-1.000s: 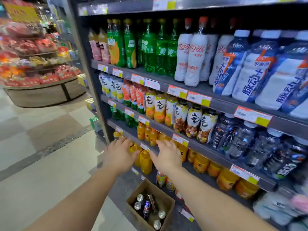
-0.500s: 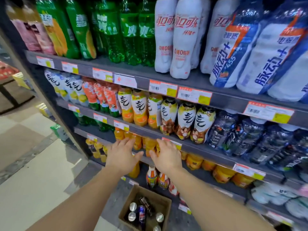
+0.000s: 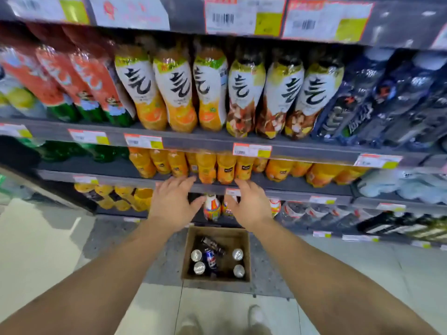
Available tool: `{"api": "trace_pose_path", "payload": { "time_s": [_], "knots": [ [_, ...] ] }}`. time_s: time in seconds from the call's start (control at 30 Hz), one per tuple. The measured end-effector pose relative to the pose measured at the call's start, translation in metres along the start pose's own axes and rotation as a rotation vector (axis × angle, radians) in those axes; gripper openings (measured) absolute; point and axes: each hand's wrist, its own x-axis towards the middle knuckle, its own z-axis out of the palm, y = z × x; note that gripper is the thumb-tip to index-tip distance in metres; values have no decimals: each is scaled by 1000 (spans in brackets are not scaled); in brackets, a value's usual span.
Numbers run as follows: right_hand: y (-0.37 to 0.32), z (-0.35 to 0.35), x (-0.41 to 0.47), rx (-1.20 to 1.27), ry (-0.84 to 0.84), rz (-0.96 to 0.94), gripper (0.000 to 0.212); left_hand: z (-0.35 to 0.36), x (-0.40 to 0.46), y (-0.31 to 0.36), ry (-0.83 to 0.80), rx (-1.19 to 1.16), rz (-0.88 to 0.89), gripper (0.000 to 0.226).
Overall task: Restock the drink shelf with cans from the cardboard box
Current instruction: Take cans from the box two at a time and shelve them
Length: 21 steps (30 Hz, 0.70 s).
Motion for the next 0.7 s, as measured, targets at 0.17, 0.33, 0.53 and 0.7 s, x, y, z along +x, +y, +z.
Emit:
{"api": "trace_pose_path", "payload": {
  "time_s": [0.17, 0.33, 0.53, 0.7],
  "knots": [
    [44, 68, -12, -20, -60, 152, 56, 71, 0, -34, -117, -37, 2, 77],
    [114, 146, -4, -29, -130, 265, 54, 171, 11, -47, -195, -68, 13, 77],
    [200, 252, 5, -78, -252, 362, 50, 322, 19, -59, -308, -59, 37, 67],
    [248, 334, 26, -103, -351, 280, 56, 426, 20, -61, -382, -45, 60, 64]
  ]
}}
